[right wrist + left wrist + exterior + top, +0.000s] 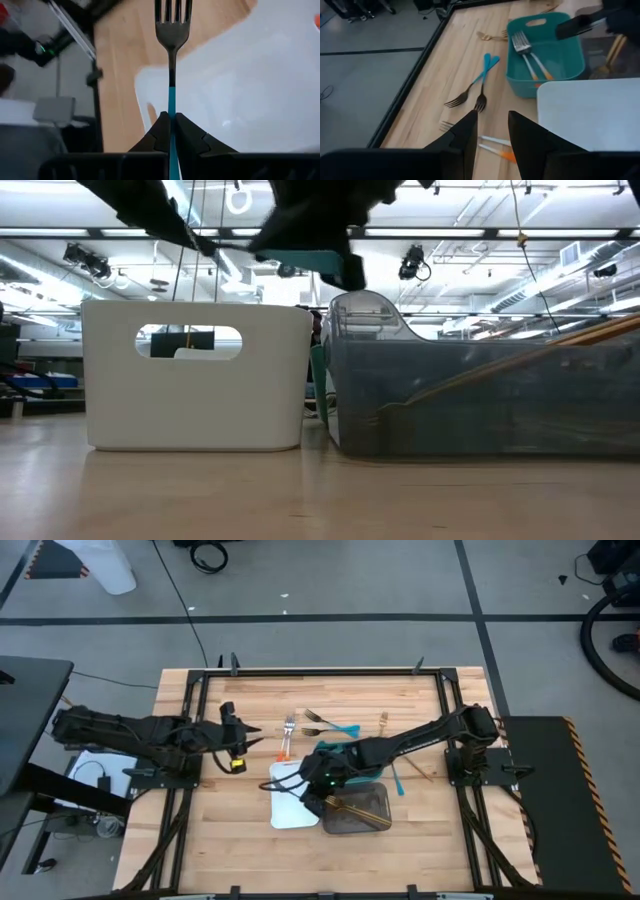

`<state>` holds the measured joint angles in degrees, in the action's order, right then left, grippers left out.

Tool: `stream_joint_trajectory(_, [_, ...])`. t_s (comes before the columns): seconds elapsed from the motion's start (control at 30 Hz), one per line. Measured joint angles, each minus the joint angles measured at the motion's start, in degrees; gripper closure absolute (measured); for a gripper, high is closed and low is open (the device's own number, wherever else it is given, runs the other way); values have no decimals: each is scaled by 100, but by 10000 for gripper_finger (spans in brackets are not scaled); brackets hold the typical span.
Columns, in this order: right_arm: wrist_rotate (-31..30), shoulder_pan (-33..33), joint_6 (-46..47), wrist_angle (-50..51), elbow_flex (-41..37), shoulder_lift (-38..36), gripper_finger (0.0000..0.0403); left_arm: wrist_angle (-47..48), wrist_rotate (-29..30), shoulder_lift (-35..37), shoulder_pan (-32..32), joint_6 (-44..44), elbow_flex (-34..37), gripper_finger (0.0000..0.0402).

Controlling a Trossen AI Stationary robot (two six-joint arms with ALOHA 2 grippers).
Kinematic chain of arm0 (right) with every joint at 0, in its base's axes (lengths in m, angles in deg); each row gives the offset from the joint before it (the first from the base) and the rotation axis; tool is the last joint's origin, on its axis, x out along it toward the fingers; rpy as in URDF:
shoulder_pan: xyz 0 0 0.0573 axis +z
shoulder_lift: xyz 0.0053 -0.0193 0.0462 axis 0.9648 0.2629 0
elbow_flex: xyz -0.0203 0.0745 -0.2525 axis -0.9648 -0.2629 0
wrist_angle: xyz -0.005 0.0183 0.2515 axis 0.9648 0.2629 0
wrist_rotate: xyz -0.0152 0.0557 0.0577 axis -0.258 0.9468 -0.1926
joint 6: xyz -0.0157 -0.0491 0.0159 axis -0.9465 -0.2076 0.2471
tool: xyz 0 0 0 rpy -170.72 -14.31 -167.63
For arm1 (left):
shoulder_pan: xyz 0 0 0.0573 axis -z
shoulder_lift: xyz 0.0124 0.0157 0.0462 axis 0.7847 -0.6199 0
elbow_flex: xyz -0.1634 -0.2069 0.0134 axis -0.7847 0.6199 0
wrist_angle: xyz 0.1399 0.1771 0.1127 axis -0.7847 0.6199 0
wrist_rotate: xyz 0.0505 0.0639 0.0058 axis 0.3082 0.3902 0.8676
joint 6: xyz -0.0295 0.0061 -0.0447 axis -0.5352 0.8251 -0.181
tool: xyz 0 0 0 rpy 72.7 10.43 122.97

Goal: Sort silverware by color (type)
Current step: Put the blue fork into the white bin

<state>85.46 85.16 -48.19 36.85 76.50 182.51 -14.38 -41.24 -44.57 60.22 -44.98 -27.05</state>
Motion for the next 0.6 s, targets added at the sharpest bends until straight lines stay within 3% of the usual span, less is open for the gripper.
stream_joint_trajectory(0.37, [-31,-73,843,-862,1,371,385,-155,444,-43,445,357,2,283])
stream_joint_trajectory(0.6, [-449,-58,1041,-987,-14,499,385,-183,451,-39,490,408,2,283])
